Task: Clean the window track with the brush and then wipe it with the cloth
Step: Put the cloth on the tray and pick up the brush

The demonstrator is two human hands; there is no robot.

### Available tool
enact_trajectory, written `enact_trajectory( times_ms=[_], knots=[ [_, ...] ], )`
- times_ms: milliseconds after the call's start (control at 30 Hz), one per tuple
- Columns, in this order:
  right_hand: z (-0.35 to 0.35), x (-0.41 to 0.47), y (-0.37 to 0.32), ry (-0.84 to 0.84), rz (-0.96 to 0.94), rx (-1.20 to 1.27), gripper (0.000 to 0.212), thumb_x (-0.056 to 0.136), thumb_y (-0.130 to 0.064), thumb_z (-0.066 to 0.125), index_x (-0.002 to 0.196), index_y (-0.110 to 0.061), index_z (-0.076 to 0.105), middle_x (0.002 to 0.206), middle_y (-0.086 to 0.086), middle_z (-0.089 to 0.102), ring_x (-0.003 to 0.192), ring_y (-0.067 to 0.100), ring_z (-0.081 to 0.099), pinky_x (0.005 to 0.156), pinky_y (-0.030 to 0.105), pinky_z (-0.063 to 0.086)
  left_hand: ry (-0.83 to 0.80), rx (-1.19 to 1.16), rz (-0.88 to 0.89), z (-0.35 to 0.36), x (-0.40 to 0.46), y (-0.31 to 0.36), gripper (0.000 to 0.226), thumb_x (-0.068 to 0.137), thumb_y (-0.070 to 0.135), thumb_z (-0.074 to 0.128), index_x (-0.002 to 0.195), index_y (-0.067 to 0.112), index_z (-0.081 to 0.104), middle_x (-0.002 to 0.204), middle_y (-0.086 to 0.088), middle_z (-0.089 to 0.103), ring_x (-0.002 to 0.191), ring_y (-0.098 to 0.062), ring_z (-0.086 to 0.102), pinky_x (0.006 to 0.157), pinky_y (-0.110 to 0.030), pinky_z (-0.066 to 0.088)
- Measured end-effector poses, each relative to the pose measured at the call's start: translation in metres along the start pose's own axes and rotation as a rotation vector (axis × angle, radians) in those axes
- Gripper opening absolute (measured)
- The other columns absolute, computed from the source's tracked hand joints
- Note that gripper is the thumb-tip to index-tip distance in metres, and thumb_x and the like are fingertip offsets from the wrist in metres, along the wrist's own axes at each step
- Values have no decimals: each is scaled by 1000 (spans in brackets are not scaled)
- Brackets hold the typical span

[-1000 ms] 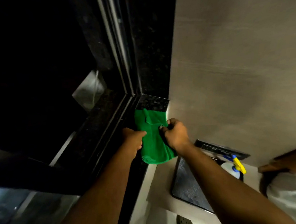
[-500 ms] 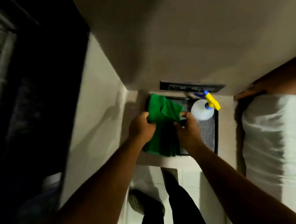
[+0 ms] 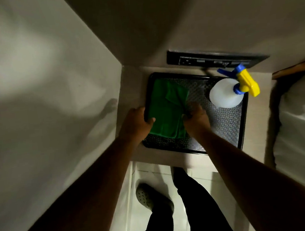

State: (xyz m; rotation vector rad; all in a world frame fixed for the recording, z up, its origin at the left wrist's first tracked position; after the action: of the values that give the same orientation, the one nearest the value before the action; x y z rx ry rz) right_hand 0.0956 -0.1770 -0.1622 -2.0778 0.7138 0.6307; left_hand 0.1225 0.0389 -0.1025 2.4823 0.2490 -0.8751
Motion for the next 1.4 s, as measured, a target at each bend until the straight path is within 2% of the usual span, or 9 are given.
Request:
enact_trajectory(
  times_ms=[267, 367, 433, 533, 667, 833, 933, 1133, 1400],
  knots=[
    [-20, -121, -87, -94, -52, 56, 47, 92, -24, 55, 137, -15, 46, 132, 12, 57, 118, 30, 55, 87, 24, 38, 93, -146, -39, -78, -158, 4, 45, 88, 32, 68, 127, 11, 60, 123, -11, 67, 113, -27, 62, 94, -29, 45],
    [-29, -178, -132, -38, -168, 92, 36, 93, -24, 57, 126, -9, 57, 122, 17, 64, 113, 33, 59, 96, 36, 47, 208, -237, 40, -120, -218, 13, 39, 86, 27, 70, 120, 10, 64, 121, -12, 67, 111, -27, 62, 90, -22, 44],
    [-33, -227, -166, 43, -272, 138, 27, 91, -22, 61, 112, -6, 65, 110, 20, 69, 105, 37, 63, 95, 41, 48, 380, -299, 117, -159, -269, 9, 39, 84, 21, 71, 120, 7, 64, 122, -17, 62, 109, -31, 62, 92, -28, 49],
    [-28, -296, -202, 108, -390, 149, 17, 88, -24, 62, 96, -12, 71, 98, 17, 74, 95, 35, 67, 82, 30, 47, 722, -356, 161, -210, -347, -16, 39, 83, 16, 71, 120, 6, 64, 126, -16, 56, 110, -30, 60, 96, -36, 49],
    [22, -394, -217, -9, -457, 178, 19, 82, -38, 61, 77, -20, 66, 88, 17, 74, 85, 40, 69, 80, 53, 57, 963, -336, 30, -234, -456, -81, 31, 88, 22, 65, 117, 10, 65, 123, -15, 58, 110, -32, 57, 95, -37, 47],
    [79, -486, -183, -150, -496, 171, 22, 85, -26, 67, 65, -23, 58, 75, 15, 70, 76, 40, 68, 75, 57, 56, 886, -208, -427, -195, -540, -180, 21, 87, 20, 62, 103, 8, 67, 116, -17, 59, 107, -39, 55, 92, -42, 44],
    [103, -519, -167, -226, -513, 96, 21, 83, -30, 70, 67, -22, 60, 75, 16, 71, 76, 39, 69, 74, 55, 57, 758, -266, -567, -168, -553, -220, 27, 89, 19, 64, 110, 3, 65, 119, -21, 62, 111, -37, 58, 93, -40, 46],
    [126, -552, -166, -312, -563, -87, 29, 78, -43, 73, 66, -18, 62, 80, 16, 75, 79, 38, 71, 73, 53, 58, 684, -426, -525, -149, -544, -229, 25, 91, 10, 62, 114, 1, 66, 121, -20, 64, 115, -32, 59, 99, -36, 47],
    [120, -552, -153, -261, -435, 53, 23, 80, -36, 73, 66, -20, 64, 77, 13, 74, 76, 35, 71, 74, 50, 58, 759, -500, -459, -149, -527, -215, 15, 90, 5, 60, 98, -3, 70, 106, -21, 70, 101, -34, 65, 87, -38, 52]
  ],
)
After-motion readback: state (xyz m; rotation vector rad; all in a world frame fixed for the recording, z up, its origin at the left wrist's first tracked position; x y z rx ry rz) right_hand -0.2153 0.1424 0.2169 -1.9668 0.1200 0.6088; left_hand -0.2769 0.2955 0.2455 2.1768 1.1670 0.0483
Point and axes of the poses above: each hand's wrist, its own x-axis towards the middle knuckle, its own z-axis out of the palm, y = z × x, the point moved 8 cm from there along x, towards the middle knuckle
